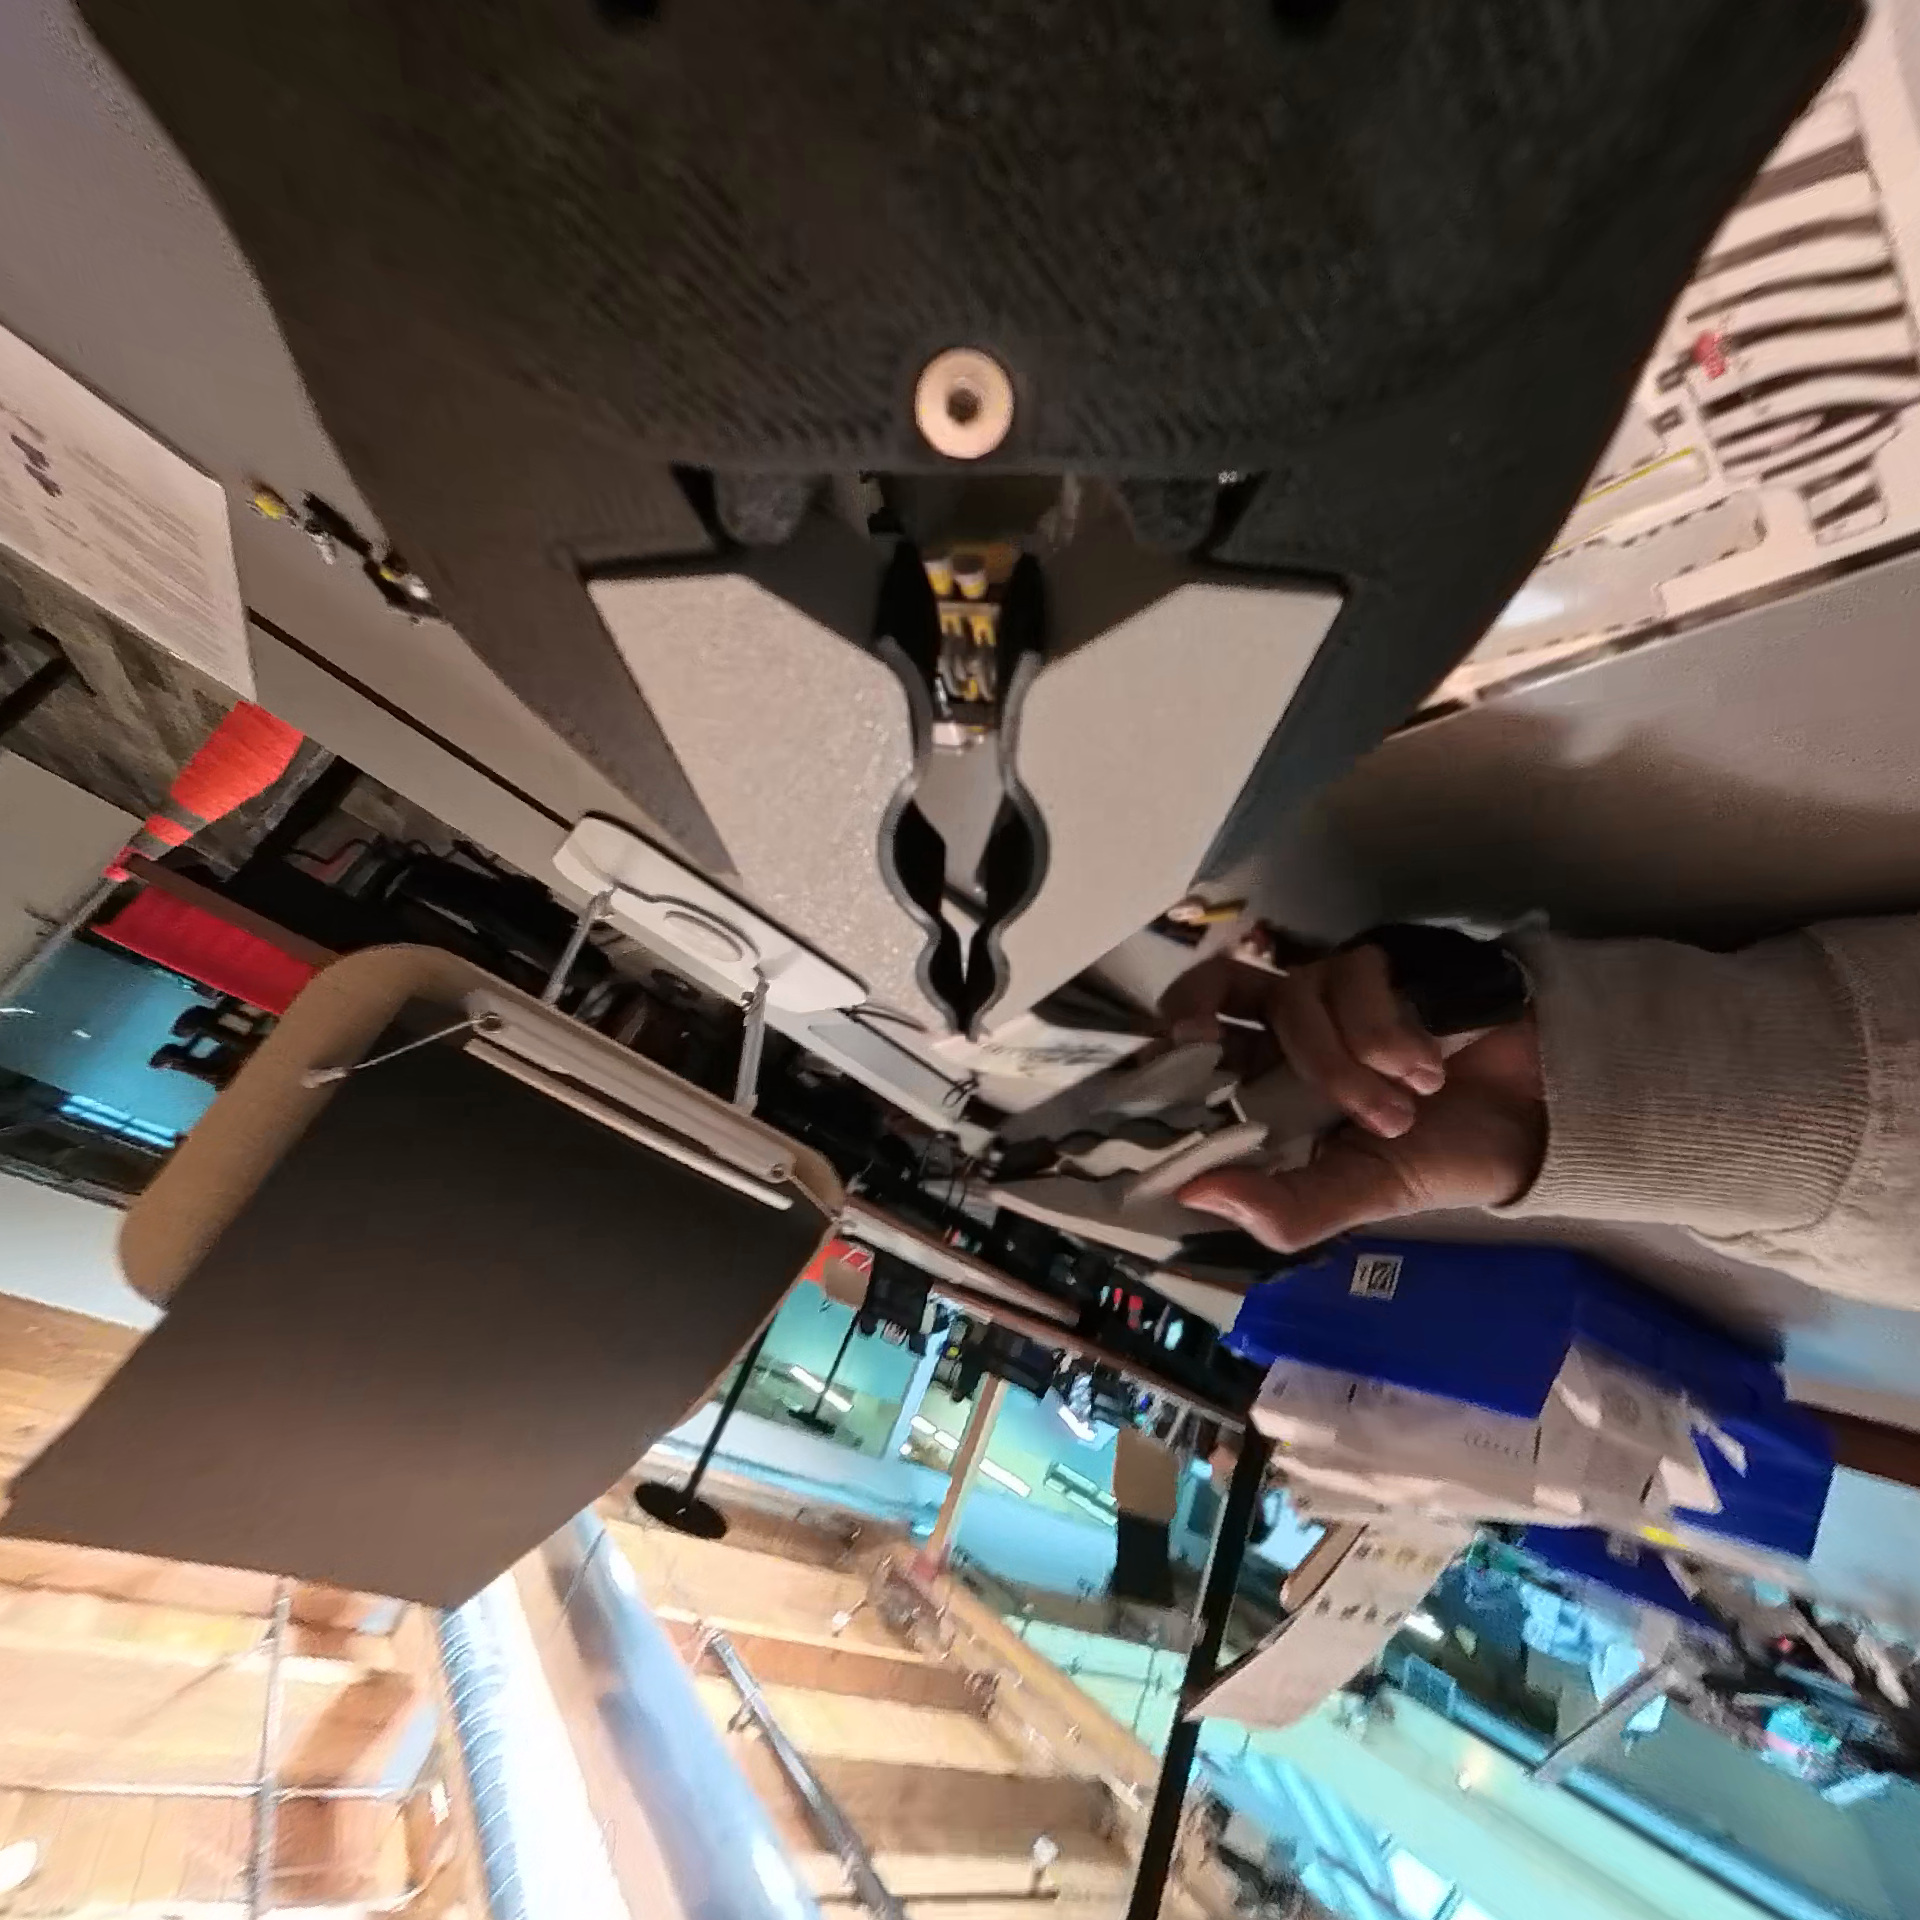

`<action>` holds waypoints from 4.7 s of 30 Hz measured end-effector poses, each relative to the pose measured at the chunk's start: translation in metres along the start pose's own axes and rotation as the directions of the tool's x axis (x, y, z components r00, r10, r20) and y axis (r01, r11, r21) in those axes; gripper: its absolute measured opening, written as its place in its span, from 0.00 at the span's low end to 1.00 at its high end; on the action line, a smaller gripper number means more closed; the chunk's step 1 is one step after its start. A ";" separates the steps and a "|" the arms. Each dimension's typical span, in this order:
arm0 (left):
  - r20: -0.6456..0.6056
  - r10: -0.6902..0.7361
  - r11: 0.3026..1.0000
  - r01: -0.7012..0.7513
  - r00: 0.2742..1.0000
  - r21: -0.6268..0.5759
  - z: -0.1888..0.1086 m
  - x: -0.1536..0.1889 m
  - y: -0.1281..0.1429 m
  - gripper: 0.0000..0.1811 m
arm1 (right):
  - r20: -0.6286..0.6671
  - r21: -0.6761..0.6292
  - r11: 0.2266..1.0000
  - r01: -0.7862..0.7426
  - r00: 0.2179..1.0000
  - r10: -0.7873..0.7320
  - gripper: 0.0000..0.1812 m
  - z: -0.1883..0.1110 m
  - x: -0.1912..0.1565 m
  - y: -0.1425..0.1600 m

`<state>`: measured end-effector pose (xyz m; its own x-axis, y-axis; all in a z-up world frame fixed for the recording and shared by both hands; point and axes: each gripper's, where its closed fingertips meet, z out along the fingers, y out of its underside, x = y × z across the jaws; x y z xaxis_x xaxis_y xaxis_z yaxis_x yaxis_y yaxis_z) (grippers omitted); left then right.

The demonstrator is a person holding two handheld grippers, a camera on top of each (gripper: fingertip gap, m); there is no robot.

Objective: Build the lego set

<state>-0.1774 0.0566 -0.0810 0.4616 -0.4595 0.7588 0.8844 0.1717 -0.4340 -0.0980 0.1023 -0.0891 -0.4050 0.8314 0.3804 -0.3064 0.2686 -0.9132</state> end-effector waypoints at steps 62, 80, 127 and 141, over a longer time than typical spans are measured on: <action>-0.058 0.931 -0.362 -0.888 -0.361 -0.284 0.033 0.036 0.090 0.02 | 0.297 -0.178 0.806 -0.565 0.750 0.591 0.07 0.008 -0.025 -0.020; -0.063 0.956 -0.293 -0.915 -0.287 -0.278 0.034 0.038 0.093 0.02 | 0.310 -0.194 0.791 -0.580 0.729 0.610 0.06 0.005 -0.026 -0.022; -0.164 0.661 0.694 -0.680 0.732 -0.238 0.035 0.049 0.087 0.03 | 0.284 0.008 0.889 -0.457 0.854 0.436 0.06 -0.002 -0.013 -0.037; -0.300 0.686 0.568 -0.746 0.663 -0.348 0.021 0.050 0.106 0.03 | 0.366 -0.114 0.929 -0.352 0.855 0.369 0.17 -0.008 -0.028 -0.027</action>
<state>-0.0595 0.0703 -0.0789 0.8920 -0.4482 0.0593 0.1341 0.1371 -0.9814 -0.0714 0.0752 -0.0764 -0.7740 0.6318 0.0419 -0.0440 0.0123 -0.9990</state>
